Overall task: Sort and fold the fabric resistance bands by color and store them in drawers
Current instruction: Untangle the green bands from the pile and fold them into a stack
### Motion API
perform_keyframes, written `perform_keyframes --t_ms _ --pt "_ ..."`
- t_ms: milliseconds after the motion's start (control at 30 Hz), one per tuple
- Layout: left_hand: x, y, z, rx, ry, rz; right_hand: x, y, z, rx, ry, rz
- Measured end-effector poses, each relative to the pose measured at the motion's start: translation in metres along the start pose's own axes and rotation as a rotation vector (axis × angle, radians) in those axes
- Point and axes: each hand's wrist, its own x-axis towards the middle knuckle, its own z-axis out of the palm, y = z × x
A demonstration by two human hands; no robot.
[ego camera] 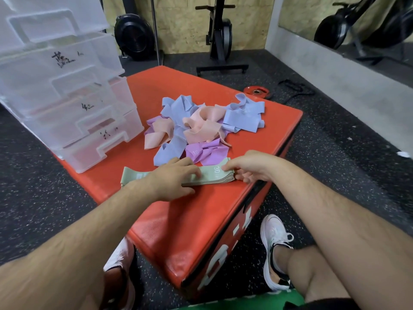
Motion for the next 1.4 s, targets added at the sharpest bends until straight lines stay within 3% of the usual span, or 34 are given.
perform_keyframes --t_ms 133,333,767,967,1067,1233,1400 --pt "-0.002 0.0 0.001 -0.034 0.004 -0.024 0.002 -0.004 0.005 0.025 -0.06 0.044" --pt "-0.003 0.002 0.002 -0.102 0.056 -0.032 0.001 -0.007 -0.004 -0.037 0.047 -0.025" --pt "0.02 0.046 0.017 -0.088 -0.023 0.124 -0.038 0.001 -0.072 -0.046 0.073 -0.078" --pt "-0.008 0.015 -0.028 0.134 0.031 -0.101 -0.043 -0.017 -0.058 -0.046 0.056 -0.158" --pt "-0.03 -0.017 -0.036 0.067 -0.012 -0.21 -0.044 -0.027 -0.049 -0.068 0.046 -0.178" --pt "-0.034 -0.036 -0.022 -0.137 -0.014 -0.209 -0.043 -0.043 -0.027 -0.112 0.031 -0.175" --pt "-0.027 -0.043 -0.01 -0.138 0.043 -0.167 -0.042 -0.058 -0.002 -0.126 0.048 -0.189"
